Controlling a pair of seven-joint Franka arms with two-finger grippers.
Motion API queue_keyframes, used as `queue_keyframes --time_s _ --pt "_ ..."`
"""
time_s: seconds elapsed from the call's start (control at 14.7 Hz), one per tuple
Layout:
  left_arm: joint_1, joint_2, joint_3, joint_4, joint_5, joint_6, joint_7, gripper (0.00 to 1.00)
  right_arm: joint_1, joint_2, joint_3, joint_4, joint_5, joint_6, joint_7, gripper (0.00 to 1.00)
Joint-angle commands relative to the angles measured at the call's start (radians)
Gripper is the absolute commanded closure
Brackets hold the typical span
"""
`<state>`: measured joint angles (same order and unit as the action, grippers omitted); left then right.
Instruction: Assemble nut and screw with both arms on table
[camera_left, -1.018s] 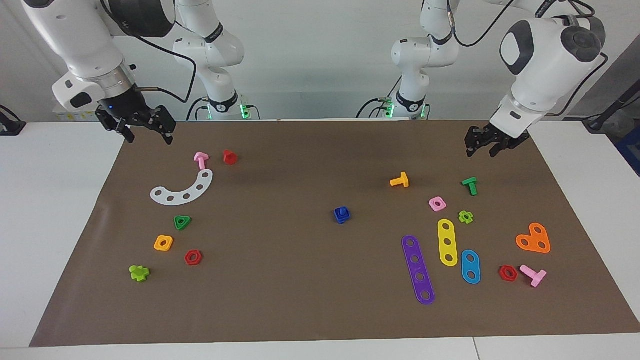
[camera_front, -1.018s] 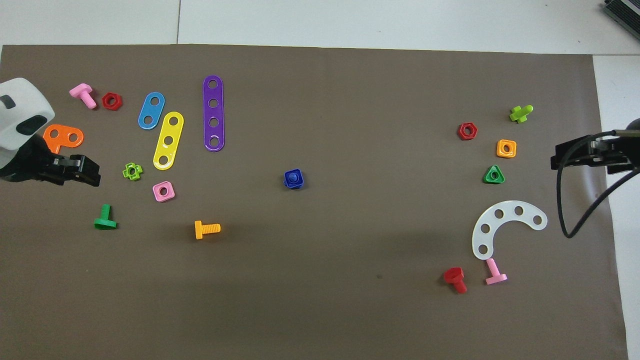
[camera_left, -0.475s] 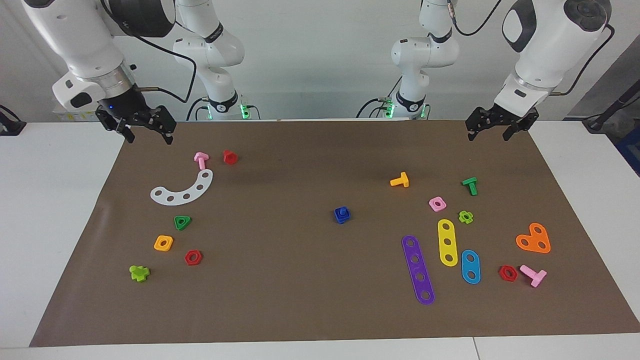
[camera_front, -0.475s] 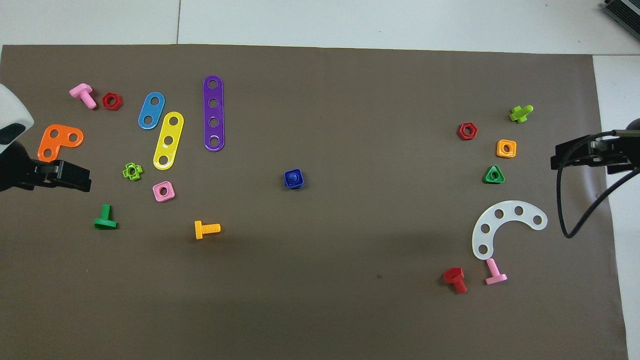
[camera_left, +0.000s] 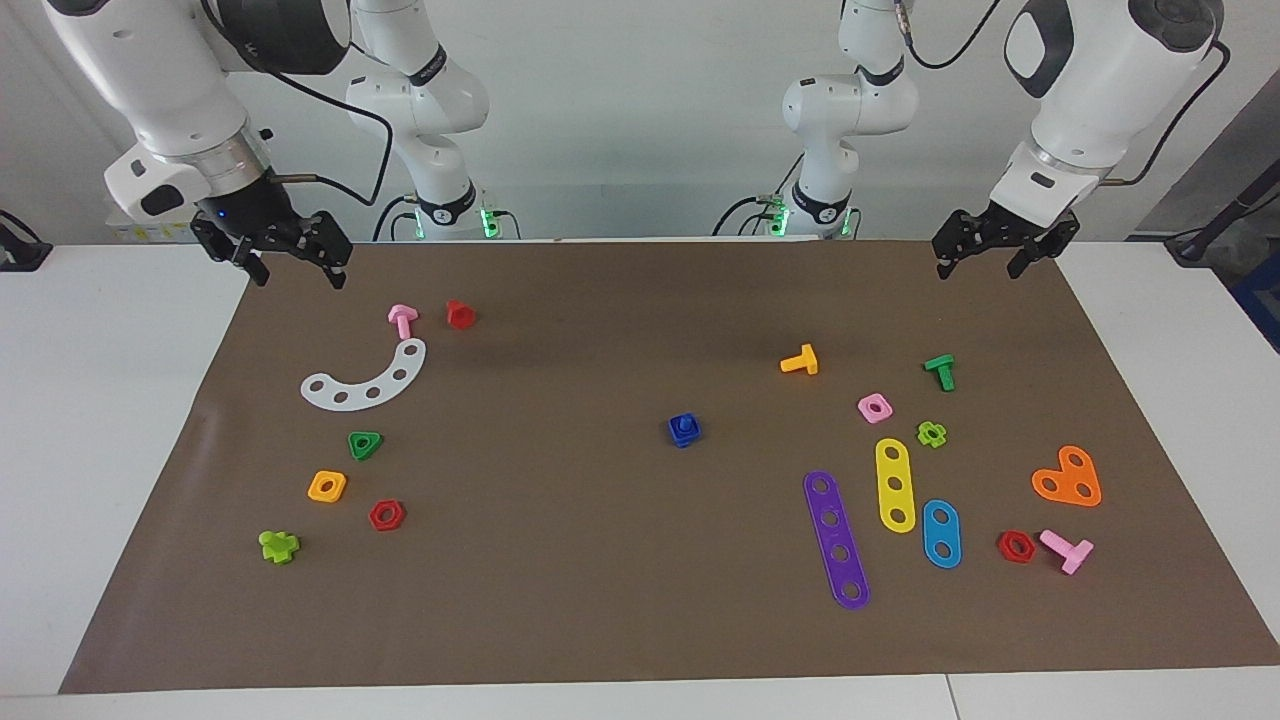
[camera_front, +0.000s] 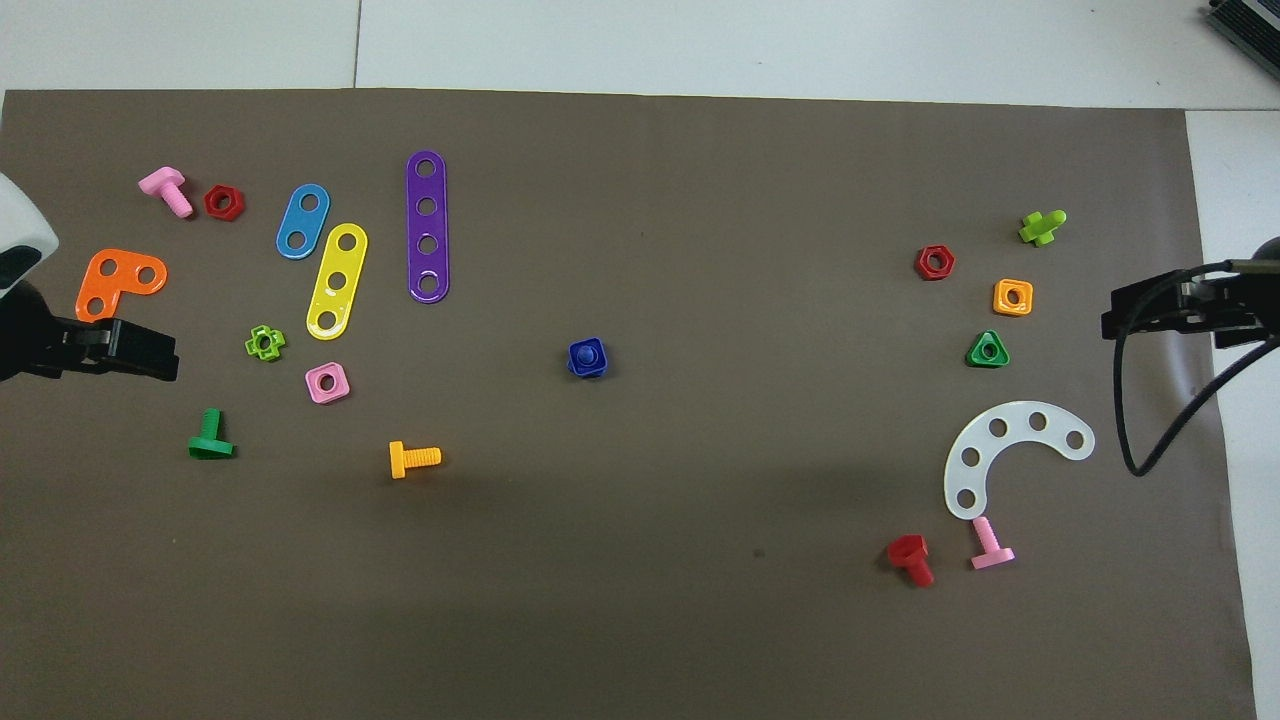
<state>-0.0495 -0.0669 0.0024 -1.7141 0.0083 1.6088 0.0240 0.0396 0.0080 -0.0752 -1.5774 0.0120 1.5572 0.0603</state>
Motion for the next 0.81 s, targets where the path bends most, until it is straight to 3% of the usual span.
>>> queue_keyframes --time_s 0.0,0.75 --pt "0.026 -0.018 0.005 -0.019 -0.042 0.034 -0.027 0.03 -0.009 -0.02 0.005 -0.026 -0.007 0.023 -0.017 0.0" --pt "0.022 -0.016 0.002 -0.012 -0.03 0.031 -0.024 0.0 -0.009 -0.02 0.005 -0.026 -0.007 0.023 -0.017 0.0"
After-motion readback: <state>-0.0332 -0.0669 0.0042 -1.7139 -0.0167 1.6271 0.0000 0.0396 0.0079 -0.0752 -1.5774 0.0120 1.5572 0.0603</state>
